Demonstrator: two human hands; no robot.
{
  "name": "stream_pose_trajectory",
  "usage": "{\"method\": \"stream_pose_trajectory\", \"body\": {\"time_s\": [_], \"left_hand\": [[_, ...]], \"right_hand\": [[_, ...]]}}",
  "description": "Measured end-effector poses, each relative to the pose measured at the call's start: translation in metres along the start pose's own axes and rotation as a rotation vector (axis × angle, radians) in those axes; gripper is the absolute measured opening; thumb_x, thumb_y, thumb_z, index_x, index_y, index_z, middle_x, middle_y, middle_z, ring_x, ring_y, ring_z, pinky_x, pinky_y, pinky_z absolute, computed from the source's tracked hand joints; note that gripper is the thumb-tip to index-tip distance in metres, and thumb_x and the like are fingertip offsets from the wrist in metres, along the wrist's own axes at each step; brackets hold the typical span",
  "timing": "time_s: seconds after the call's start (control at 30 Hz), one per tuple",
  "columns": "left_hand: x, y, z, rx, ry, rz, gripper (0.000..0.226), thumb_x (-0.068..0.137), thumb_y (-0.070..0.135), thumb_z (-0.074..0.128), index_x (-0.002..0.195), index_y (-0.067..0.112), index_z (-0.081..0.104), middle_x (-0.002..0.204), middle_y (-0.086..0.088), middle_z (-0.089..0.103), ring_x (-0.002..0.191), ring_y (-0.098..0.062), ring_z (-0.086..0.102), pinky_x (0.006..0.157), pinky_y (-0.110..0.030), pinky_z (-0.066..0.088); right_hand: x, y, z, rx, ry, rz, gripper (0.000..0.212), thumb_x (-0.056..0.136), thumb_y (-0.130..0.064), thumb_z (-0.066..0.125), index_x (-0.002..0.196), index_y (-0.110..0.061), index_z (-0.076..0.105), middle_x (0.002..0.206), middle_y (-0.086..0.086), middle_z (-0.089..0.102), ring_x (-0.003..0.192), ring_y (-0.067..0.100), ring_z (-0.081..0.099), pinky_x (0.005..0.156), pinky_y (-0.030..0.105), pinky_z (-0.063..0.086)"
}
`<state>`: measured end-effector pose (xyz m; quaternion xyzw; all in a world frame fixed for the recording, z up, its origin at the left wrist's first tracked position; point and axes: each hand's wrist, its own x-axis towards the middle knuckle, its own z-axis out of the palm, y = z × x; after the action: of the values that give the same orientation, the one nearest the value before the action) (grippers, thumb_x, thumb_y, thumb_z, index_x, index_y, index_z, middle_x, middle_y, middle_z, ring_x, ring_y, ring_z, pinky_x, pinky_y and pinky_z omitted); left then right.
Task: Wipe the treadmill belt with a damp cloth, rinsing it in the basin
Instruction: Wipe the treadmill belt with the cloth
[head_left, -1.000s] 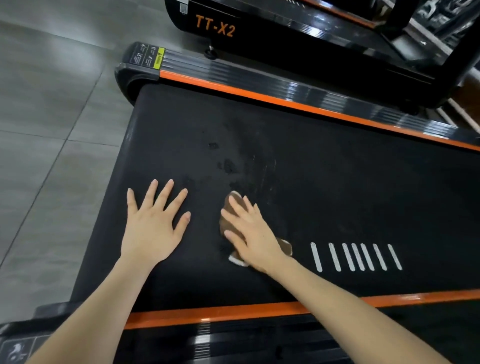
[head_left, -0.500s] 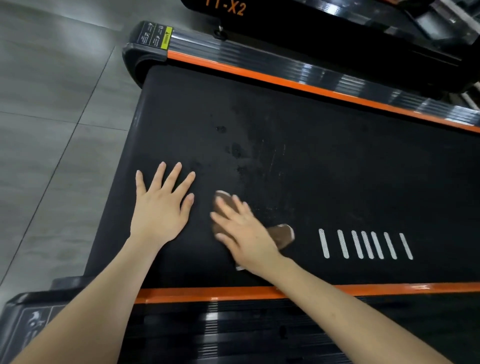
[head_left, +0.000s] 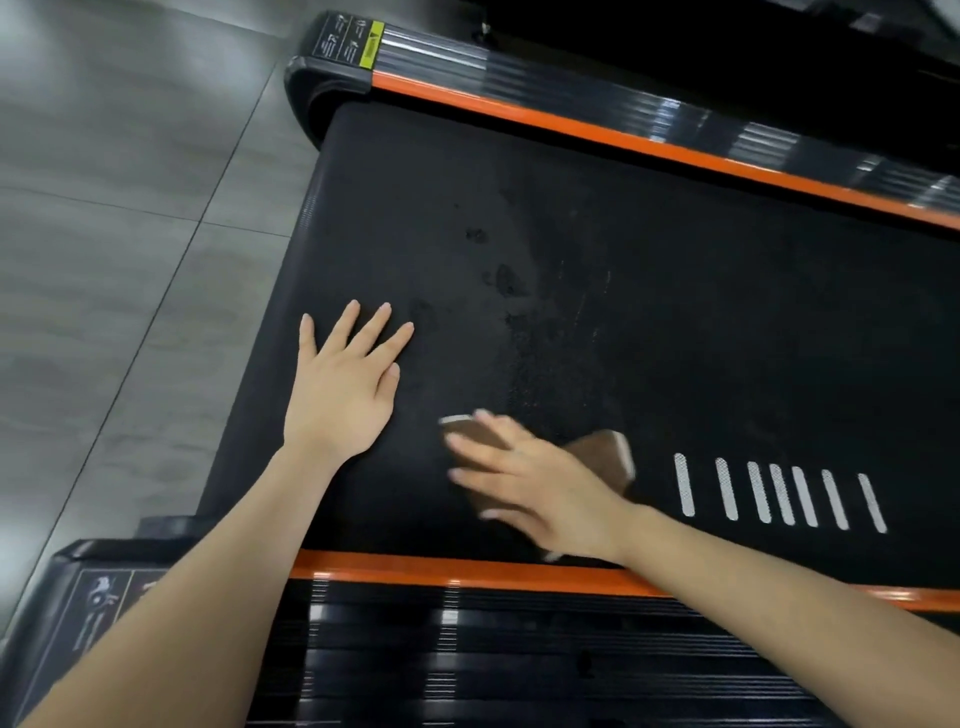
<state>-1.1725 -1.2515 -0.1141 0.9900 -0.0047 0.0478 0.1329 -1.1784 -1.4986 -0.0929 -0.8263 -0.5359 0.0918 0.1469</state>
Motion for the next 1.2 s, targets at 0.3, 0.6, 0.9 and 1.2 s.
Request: {"method": "stream_pose_trajectory", "body": {"time_s": [0.3, 0.6, 0.9, 1.2], "left_hand": [[-0.004, -0.011, -0.005, -0.382, 0.125, -0.043, 0.044, 0.094, 0.011, 0.035, 0.136, 0.009, 0.049, 0.141, -0.006, 0.049, 0.138, -0.026, 0.032, 0.117, -0.040, 0.003], [0.000, -0.002, -0.003, -0.130, 0.063, -0.056, 0.059, 0.090, 0.042, 0.031, 0.138, 0.012, 0.047, 0.145, -0.004, 0.044, 0.140, -0.025, 0.030, 0.117, -0.044, 0.006], [0.048, 0.007, 0.000, 0.155, -0.029, -0.221, 0.066, 0.090, 0.053, 0.010, 0.146, 0.025, 0.033, 0.155, -0.008, 0.024, 0.144, -0.035, 0.013, 0.111, -0.062, 0.002], [0.051, 0.008, 0.005, 0.134, -0.013, -0.258, 0.057, 0.095, 0.048, 0.019, 0.144, 0.026, 0.037, 0.152, -0.008, 0.032, 0.142, -0.035, 0.020, 0.112, -0.061, 0.011]], "right_hand": [[-0.031, 0.021, -0.007, 0.043, -0.023, 0.054, 0.043, 0.094, -0.032, 0.048, 0.135, -0.017, 0.051, 0.153, -0.001, 0.030, 0.146, 0.025, 0.014, 0.115, 0.049, 0.023], [0.042, 0.050, -0.015, -0.090, 0.144, 0.251, 0.039, 0.093, -0.021, 0.058, 0.130, -0.012, 0.055, 0.148, 0.008, 0.038, 0.139, 0.035, 0.028, 0.114, 0.043, 0.016], [0.155, 0.155, -0.045, -0.074, 0.285, 0.622, 0.042, 0.101, -0.031, 0.038, 0.140, -0.017, 0.044, 0.156, 0.002, 0.023, 0.144, 0.031, 0.015, 0.119, 0.042, 0.010], [0.183, 0.175, -0.059, -0.041, 0.293, 0.650, 0.042, 0.100, -0.029, 0.040, 0.138, -0.013, 0.046, 0.155, 0.005, 0.025, 0.142, 0.037, 0.017, 0.117, 0.046, 0.011]]}}
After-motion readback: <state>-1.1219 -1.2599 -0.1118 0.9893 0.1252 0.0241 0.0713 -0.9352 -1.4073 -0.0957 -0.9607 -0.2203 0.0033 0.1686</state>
